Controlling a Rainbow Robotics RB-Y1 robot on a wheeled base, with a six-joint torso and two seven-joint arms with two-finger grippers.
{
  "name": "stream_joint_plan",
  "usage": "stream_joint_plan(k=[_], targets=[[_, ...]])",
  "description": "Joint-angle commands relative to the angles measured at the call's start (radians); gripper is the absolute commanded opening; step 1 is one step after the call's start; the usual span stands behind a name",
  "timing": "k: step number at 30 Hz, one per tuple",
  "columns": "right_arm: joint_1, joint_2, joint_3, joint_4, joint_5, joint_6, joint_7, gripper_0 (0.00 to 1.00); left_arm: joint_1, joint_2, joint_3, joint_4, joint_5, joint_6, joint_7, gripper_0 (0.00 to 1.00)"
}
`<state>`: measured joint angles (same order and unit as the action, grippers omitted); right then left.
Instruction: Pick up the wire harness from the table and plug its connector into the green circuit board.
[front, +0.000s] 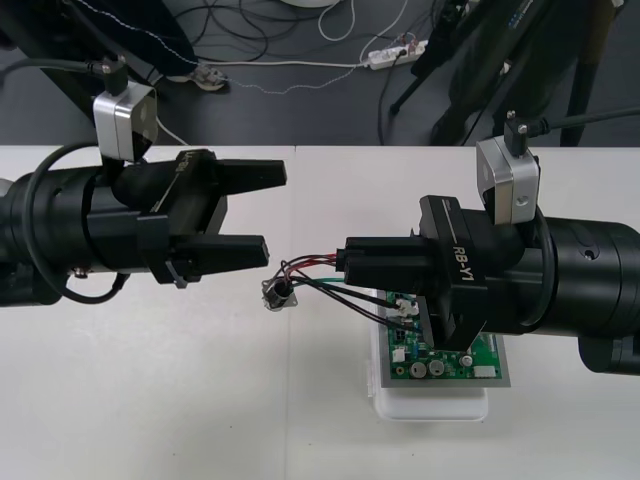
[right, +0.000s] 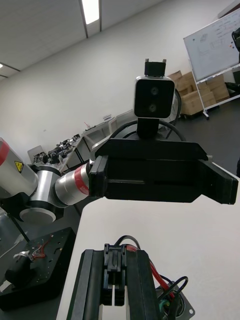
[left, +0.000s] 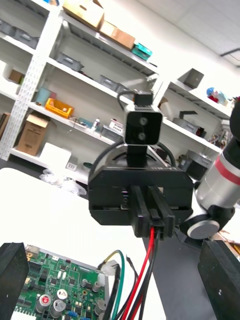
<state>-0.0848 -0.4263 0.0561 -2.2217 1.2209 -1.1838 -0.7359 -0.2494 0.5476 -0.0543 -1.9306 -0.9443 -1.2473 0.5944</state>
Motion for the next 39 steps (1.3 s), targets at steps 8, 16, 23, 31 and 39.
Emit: stream_joint_plan(k=[8,16,23,31,39], targets=[[-0.021,0.015,0.024,-0.010,0.003,0.004,0.020,0.00,-0.054,-0.021,-0.105,-0.004,0.024,-0.018,-0.056,1.00],[-0.021,0.017,0.024,-0.010,0.003,0.004,0.020,0.00,-0.067,-0.063,-0.127,-0.004,0.024,-0.011,-0.053,1.00],[-0.013,0.021,0.024,-0.010,0.000,0.010,0.024,0.00,-0.067,-0.066,-0.148,-0.004,0.021,0.012,-0.061,1.00],[-0.010,0.023,0.024,-0.010,-0.011,0.013,0.032,0.00,-0.065,-0.052,-0.151,-0.004,0.013,0.012,-0.064,1.00],[-0.009,0.023,0.024,-0.010,-0.026,0.013,0.033,0.00,-0.064,-0.038,-0.151,-0.004,0.010,0.020,-0.067,0.95]])
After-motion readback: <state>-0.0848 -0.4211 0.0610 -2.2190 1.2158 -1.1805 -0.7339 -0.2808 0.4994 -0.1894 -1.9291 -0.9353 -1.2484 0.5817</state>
